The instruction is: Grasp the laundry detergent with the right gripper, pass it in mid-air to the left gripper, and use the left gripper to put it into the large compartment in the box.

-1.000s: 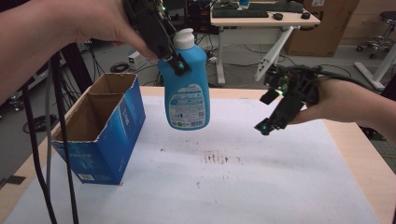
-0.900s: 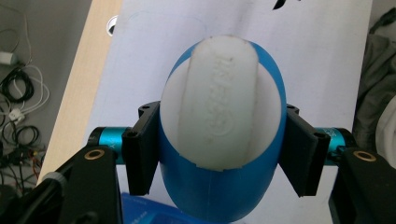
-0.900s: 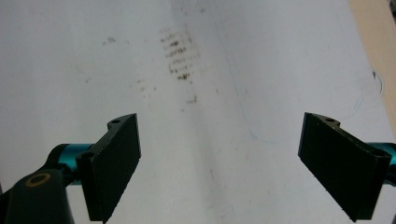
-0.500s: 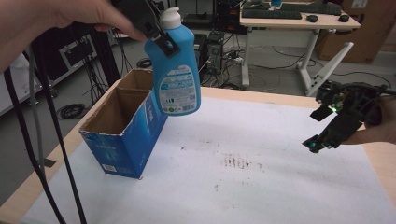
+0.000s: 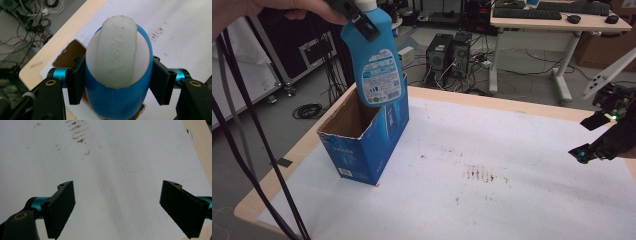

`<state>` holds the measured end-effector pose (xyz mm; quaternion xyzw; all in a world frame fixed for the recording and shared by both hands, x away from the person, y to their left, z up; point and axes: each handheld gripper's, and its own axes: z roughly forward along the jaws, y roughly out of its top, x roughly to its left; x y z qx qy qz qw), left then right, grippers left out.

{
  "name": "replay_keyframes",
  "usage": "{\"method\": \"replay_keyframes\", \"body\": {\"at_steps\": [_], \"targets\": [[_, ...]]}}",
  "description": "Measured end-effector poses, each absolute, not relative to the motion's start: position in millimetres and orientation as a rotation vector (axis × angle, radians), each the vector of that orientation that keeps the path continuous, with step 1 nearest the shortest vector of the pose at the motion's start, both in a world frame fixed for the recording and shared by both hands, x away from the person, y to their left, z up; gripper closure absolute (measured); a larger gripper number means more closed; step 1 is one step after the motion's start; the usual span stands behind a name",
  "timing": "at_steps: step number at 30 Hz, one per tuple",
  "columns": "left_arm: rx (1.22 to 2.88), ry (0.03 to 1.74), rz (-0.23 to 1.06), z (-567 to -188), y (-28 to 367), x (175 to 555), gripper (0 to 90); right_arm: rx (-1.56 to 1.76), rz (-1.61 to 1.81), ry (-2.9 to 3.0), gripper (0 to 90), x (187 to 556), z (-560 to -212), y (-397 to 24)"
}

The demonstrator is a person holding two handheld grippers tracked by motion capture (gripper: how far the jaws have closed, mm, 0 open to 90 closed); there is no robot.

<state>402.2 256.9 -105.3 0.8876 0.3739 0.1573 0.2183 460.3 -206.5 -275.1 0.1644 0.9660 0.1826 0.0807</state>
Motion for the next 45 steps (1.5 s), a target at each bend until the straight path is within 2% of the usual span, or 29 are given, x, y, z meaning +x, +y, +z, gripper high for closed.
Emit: {"method": "replay_keyframes", "body": {"at_steps": [11,21,41,45], "targets": [[2.426,1.184,0.456,-112,280,392,37.8,0.535,0.559,2.872,12.4,466,-274,-217],[2.450,1.203,0.451,-125,283,393,37.8,0.536,0.559,2.866,12.4,465,-272,-220],[2.507,1.249,0.393,-180,285,399,37.9,0.516,0.549,2.877,12.3,461,-273,-217],[2.544,1.261,0.373,-202,282,401,37.9,0.502,0.543,2.885,12.4,461,-275,-215]]}}
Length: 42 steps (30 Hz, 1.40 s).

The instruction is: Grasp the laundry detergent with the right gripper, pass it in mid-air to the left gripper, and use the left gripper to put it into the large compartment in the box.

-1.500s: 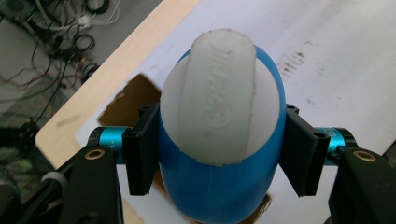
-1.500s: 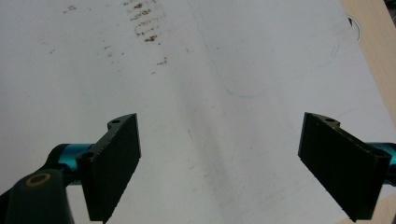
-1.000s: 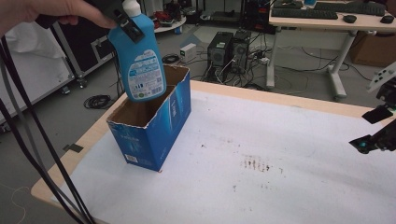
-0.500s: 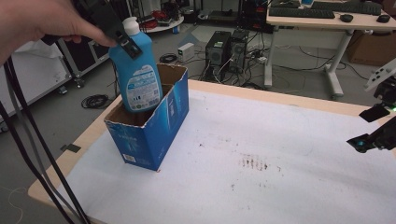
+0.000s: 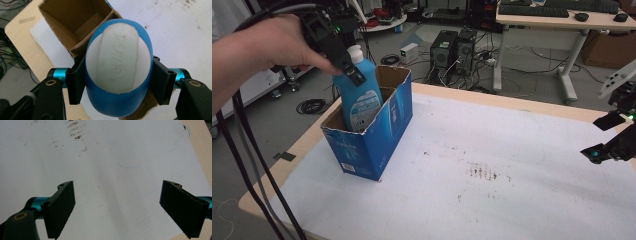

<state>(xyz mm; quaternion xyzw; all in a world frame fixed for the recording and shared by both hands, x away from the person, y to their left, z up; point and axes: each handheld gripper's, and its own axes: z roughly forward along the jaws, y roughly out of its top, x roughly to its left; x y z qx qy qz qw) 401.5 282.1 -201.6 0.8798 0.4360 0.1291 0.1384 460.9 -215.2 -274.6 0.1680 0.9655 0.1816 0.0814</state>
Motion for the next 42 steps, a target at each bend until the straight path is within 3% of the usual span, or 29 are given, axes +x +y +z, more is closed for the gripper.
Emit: {"method": "replay_keyframes", "body": {"at_steps": [21,42], "targets": [[2.633,1.264,0.306,-258,276,409,37.9,0.514,0.528,2.892,12.4,460,-280,-217],[2.653,1.265,0.262,-276,276,414,37.7,0.529,0.520,2.892,12.4,460,-282,-220]]}}
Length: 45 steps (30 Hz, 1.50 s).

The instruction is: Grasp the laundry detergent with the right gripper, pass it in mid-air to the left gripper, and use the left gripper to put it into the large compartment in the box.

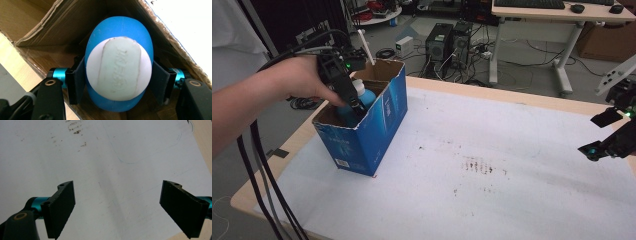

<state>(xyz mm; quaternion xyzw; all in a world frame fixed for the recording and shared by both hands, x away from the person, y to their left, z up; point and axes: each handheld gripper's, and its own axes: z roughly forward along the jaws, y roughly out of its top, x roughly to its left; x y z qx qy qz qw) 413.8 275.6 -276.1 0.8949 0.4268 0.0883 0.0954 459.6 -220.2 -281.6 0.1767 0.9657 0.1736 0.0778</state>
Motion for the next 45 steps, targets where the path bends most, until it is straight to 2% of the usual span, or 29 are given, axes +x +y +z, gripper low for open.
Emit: {"method": "replay_keyframes", "body": {"at_steps": [37,41,43,45], "targets": [[2.662,1.269,0.215,-272,275,419,36.7,0.525,0.517,2.892,12.4,457,-282,-223],[2.655,1.263,0.232,-264,277,419,30.7,0.522,0.522,2.891,12.4,456,-281,-223],[2.670,1.248,0.247,-259,278,417,24.9,0.524,0.518,2.891,12.4,456,-281,-224],[2.676,1.235,0.263,-253,278,416,24.2,0.521,0.513,2.891,12.3,455,-281,-224]]}}
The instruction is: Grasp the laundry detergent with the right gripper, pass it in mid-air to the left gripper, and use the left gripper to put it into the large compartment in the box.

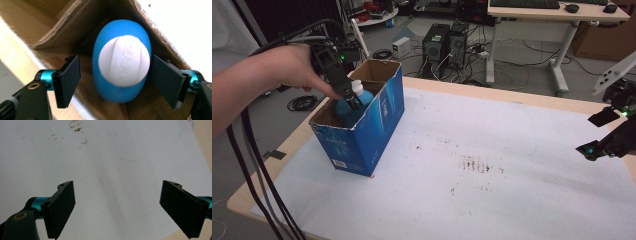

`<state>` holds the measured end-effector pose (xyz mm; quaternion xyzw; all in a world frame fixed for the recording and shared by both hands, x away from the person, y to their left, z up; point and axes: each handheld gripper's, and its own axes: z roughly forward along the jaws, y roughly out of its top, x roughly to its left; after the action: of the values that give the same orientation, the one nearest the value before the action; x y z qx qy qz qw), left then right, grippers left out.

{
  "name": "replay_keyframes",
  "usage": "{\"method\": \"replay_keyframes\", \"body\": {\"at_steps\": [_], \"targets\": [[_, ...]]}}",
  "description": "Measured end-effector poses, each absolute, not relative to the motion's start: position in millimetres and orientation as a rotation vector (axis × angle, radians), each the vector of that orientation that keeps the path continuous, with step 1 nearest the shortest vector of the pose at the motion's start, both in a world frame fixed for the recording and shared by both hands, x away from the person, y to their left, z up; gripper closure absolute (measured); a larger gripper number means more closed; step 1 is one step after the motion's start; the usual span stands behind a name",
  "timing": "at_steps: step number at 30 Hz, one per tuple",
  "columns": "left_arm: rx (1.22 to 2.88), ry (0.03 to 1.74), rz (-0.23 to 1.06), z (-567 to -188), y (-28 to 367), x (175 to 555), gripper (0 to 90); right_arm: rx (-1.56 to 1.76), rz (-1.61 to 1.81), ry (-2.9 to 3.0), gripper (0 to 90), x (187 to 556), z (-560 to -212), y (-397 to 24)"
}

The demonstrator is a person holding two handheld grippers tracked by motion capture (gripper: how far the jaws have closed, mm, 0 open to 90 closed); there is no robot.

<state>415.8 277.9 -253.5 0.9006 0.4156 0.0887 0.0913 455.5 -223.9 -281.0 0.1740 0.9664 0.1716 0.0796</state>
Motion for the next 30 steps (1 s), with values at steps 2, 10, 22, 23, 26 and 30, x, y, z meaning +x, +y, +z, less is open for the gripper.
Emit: {"method": "replay_keyframes", "body": {"at_steps": [2,10,22,23,26,30], "targets": [[2.688,1.215,0.290,-245,277,414,20.7,0.526,0.515,2.888,12.4,455,-281,-224],[2.607,1.089,0.341,-211,260,407,20.6,0.531,0.537,2.881,12.4,452,-281,-227],[2.674,0.814,0.302,-220,191,418,20.6,0.620,0.672,2.889,12.3,445,-279,-227],[2.672,0.794,0.299,-223,183,420,20.6,0.629,0.670,2.886,12.3,444,-279,-227],[2.683,0.732,0.273,-231,165,423,20.6,0.638,0.679,2.870,12.3,442,-278,-224],[2.698,0.674,0.257,-243,143,427,20.6,0.610,0.695,2.867,12.3,438,-275,-220]]}}
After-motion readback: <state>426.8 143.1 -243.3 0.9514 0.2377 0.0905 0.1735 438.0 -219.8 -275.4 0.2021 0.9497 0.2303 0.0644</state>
